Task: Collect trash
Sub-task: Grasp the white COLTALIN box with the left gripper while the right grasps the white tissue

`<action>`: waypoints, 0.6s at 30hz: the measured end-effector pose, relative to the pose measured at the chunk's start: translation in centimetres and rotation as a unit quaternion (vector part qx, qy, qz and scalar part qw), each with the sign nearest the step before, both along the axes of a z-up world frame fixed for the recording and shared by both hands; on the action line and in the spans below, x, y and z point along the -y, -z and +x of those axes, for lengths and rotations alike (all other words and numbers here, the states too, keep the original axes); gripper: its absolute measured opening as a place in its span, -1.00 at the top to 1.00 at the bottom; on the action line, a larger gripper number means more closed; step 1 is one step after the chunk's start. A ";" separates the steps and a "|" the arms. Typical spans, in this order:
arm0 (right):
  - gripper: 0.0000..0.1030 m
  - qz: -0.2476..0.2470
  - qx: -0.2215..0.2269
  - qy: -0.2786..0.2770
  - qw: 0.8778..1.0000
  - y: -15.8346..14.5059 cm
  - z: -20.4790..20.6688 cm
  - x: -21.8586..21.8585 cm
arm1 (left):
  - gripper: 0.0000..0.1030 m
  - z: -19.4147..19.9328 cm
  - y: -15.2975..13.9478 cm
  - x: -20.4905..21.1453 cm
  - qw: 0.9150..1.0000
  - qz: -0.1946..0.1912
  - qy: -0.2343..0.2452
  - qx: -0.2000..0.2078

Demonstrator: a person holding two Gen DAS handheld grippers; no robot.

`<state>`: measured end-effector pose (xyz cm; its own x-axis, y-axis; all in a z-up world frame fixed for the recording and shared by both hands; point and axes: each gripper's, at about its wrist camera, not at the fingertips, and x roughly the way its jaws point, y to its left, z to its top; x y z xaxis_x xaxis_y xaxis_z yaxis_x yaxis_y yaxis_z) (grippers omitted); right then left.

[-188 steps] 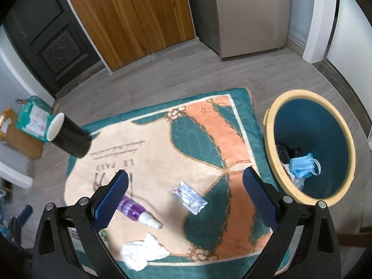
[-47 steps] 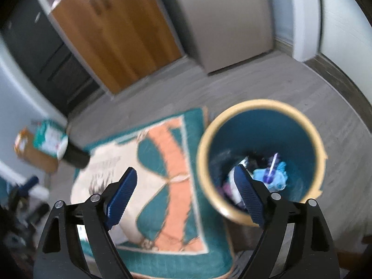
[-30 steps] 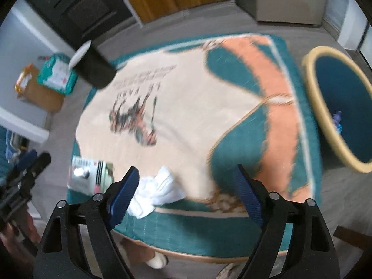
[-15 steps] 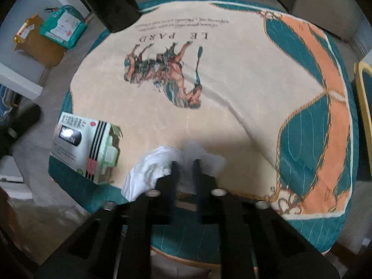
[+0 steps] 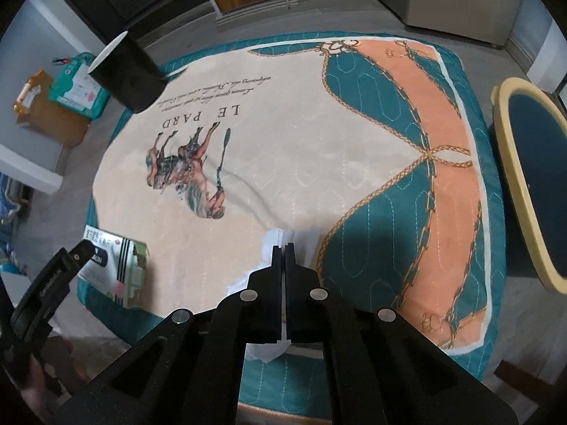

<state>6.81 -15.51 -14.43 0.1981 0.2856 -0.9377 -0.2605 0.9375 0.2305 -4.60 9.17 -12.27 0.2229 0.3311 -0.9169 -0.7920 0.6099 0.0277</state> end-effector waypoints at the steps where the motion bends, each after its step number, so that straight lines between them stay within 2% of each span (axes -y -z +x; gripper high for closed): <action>1: 0.96 0.002 -0.001 -0.001 1.000 0.1 0.4 -0.2 | -0.88 0.1 0.5 -0.2 1.000 -0.007 -0.003 -0.007; 5: 0.96 0.015 0.006 0.001 1.000 -0.3 1.4 -0.7 | -0.90 1.0 2.2 -0.5 1.000 -0.024 0.000 -0.017; 11: 0.96 0.047 0.026 0.012 0.998 -2.4 2.2 0.2 | -0.89 5.3 2.5 0.1 0.998 0.012 0.065 -0.015; 14: 0.96 0.050 0.029 0.014 0.998 -2.7 2.5 0.6 | -0.89 7.2 3.7 0.0 0.995 -0.010 0.089 -0.037; 18: 0.96 0.053 0.029 0.016 0.998 -2.8 2.6 1.1 | -0.91 8.0 4.2 -0.3 0.996 -0.010 0.083 -0.039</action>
